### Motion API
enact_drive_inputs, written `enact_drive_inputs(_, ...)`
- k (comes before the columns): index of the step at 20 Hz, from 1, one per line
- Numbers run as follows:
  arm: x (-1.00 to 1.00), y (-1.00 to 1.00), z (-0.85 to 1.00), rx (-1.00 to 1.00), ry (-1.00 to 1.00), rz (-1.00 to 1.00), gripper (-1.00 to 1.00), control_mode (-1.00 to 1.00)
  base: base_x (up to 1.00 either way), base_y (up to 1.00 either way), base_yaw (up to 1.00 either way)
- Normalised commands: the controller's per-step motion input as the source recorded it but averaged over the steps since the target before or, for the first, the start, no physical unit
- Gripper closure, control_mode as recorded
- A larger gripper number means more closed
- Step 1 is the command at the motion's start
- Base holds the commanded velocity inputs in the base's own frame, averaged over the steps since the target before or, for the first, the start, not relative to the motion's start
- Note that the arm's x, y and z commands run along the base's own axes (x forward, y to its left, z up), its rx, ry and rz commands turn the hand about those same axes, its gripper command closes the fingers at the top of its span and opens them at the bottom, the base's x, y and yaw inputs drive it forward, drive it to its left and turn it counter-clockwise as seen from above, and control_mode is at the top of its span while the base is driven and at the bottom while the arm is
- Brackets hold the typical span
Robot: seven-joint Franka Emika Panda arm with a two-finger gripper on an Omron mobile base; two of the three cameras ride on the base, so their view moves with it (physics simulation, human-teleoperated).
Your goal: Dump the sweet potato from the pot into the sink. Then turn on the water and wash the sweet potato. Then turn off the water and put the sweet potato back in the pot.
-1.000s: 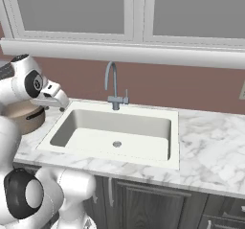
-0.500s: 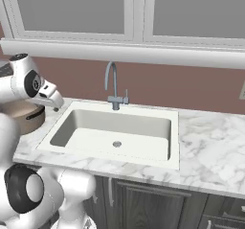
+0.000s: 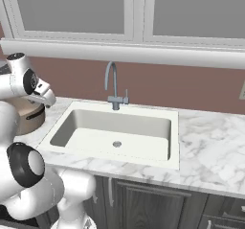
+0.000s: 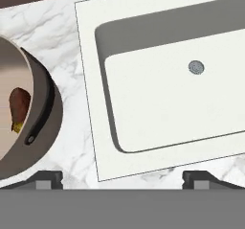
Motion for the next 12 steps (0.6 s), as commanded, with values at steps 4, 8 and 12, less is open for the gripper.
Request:
enact_drive_inputs(4,0.28,0.51,-0.13,0.05,0.01,0.0,-1.0,-1.0,0.0,0.0,0.0)
enact_drive_inputs(8,0.26,0.53,-0.21,0.04,0.03,0.0,-1.0,-1.0,0.0,0.0,0.0)
enact_drive_inputs(12,0.25,0.56,-0.31,0.03,0.04,0.0,-1.0,-1.0,0.0,0.0,0.0)
